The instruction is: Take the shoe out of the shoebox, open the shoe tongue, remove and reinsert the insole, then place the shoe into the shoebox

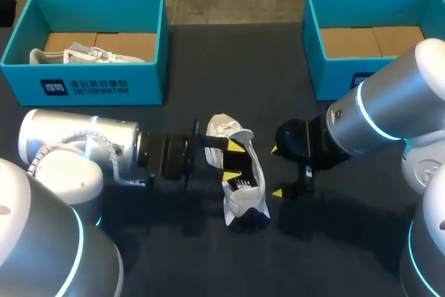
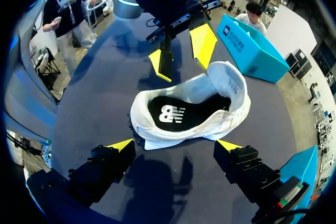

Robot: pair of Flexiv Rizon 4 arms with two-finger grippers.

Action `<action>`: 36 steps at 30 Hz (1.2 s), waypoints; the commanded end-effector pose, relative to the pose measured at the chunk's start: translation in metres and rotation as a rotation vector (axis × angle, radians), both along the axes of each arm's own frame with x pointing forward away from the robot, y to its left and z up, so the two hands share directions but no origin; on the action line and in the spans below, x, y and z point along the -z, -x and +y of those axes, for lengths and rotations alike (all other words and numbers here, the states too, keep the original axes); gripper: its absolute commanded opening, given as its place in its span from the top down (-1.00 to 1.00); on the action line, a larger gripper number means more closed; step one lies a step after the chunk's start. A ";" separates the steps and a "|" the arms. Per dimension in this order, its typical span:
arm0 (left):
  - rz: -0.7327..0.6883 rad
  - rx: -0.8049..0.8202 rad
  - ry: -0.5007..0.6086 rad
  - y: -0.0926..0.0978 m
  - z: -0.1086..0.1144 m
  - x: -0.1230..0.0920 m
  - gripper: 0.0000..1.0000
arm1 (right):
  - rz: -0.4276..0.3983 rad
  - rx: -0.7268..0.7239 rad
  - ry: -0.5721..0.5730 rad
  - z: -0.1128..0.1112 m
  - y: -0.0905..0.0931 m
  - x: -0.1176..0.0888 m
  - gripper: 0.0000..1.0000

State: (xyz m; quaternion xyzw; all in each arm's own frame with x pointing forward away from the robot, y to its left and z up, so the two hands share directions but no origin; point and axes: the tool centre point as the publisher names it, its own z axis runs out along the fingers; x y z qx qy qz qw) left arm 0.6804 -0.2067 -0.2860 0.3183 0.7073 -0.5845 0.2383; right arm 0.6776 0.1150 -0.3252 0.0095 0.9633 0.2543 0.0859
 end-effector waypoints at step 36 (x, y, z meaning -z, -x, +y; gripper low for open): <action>0.006 0.630 -0.565 0.018 0.037 -0.046 1.00 | 0.029 0.036 0.133 -0.067 -0.009 -0.058 -1.00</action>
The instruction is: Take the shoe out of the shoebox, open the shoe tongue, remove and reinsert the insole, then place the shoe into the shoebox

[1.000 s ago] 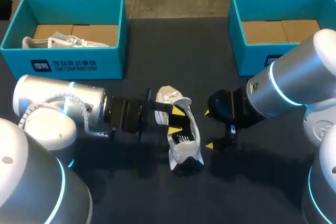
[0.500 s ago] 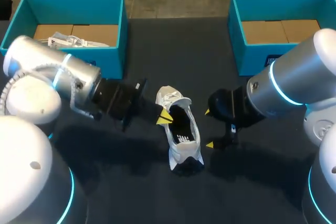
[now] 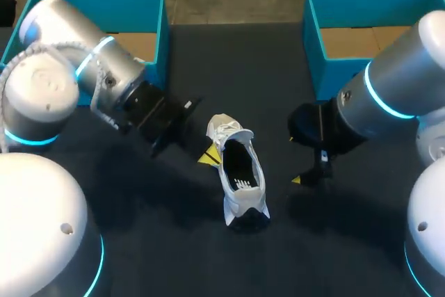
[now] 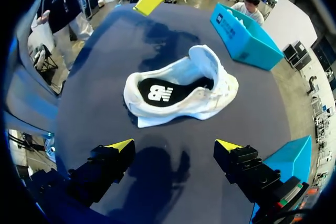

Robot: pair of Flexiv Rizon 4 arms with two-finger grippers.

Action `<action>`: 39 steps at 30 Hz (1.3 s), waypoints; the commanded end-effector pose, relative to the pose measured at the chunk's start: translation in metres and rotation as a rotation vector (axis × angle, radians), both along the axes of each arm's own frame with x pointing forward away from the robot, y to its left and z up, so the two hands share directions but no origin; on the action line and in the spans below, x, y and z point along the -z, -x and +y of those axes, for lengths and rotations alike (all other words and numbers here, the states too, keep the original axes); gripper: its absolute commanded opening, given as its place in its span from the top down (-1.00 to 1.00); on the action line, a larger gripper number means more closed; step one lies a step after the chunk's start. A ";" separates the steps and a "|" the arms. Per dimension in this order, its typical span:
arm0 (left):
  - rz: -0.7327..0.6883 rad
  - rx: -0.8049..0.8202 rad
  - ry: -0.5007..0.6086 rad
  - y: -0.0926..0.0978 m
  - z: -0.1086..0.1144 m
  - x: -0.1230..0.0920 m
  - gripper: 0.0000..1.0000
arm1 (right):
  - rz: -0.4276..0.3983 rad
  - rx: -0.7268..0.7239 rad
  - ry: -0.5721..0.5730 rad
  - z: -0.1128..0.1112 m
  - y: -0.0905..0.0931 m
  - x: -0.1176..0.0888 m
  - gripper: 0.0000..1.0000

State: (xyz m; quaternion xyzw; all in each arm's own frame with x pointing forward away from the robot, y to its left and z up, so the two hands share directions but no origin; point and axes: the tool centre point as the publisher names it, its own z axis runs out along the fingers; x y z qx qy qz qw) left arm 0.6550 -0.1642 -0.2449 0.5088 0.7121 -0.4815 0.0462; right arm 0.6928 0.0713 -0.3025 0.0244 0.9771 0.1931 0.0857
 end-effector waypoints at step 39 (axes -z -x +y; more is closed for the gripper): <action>-0.048 0.326 -0.380 -0.007 -0.008 -0.030 1.00 | 0.105 0.056 -0.027 -0.071 0.004 -0.146 -1.00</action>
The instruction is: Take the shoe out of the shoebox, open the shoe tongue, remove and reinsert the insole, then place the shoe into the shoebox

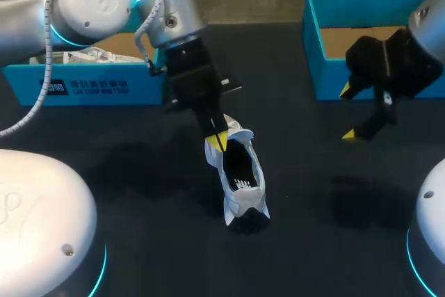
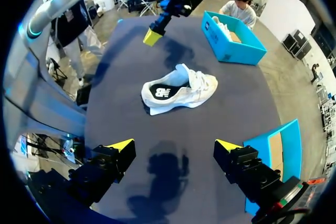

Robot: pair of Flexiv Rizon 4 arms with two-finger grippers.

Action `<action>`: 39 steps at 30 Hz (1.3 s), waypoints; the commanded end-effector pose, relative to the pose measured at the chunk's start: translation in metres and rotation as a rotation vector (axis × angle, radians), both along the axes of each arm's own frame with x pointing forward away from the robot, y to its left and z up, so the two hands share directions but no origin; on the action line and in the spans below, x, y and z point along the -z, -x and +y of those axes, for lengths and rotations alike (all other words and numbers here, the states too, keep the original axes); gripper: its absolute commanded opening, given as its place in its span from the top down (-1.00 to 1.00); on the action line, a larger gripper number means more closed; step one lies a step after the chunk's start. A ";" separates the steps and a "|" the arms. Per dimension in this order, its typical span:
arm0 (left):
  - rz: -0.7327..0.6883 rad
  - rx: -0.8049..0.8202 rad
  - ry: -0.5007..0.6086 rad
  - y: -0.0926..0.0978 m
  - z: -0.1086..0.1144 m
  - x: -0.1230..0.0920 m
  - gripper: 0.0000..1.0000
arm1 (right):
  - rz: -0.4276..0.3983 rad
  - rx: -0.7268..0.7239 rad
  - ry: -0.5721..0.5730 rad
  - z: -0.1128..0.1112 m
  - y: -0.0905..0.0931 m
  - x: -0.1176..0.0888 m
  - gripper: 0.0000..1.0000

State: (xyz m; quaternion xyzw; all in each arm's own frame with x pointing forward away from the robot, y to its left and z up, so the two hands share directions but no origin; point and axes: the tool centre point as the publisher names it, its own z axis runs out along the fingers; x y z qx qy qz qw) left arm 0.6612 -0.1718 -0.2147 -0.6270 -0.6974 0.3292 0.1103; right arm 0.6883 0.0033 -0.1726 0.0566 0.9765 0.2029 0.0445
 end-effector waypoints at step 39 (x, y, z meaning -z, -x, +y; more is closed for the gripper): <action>-0.358 0.094 -0.110 -0.042 -0.019 0.082 1.00 | 0.012 0.011 0.000 -0.003 0.000 -0.016 -1.00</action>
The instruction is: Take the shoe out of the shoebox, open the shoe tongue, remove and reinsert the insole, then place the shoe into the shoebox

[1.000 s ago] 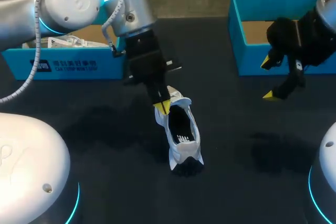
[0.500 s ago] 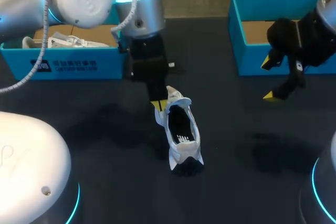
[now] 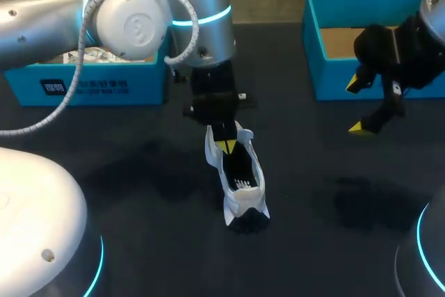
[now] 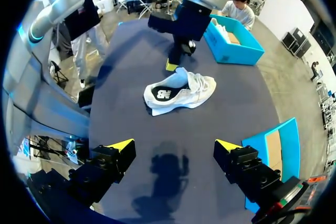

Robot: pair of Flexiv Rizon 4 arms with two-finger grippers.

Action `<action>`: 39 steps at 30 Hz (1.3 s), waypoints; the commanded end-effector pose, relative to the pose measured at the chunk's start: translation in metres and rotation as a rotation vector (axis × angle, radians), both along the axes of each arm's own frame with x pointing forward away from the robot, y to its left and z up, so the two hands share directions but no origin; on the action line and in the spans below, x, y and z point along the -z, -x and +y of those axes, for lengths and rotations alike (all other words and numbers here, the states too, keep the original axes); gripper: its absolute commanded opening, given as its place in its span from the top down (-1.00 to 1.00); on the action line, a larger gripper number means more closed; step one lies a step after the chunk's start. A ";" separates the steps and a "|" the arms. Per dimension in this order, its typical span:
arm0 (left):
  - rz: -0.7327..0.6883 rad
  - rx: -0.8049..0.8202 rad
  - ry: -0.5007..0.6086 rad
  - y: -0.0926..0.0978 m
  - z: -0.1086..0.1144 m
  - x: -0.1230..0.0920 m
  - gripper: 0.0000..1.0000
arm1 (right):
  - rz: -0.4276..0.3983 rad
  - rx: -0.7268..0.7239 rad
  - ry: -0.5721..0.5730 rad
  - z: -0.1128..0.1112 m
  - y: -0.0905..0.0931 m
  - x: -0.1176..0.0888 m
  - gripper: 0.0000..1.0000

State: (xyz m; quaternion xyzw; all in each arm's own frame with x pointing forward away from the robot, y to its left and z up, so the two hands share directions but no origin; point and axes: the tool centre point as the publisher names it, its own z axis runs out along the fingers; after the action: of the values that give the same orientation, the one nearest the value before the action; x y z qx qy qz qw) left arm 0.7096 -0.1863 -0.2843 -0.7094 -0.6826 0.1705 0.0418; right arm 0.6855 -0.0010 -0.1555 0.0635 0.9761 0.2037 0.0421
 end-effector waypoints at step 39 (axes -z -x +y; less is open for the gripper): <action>-0.123 -0.140 -0.125 0.012 -0.029 0.110 1.00 | 0.005 -0.001 0.003 0.002 -0.003 0.001 -1.00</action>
State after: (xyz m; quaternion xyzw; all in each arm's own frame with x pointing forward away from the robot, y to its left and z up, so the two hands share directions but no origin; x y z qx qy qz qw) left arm 0.6967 -0.2091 -0.3860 -0.6653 -0.7409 0.0874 0.0289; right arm 0.6850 -0.0017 -0.1556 0.0628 0.9759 0.2047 0.0421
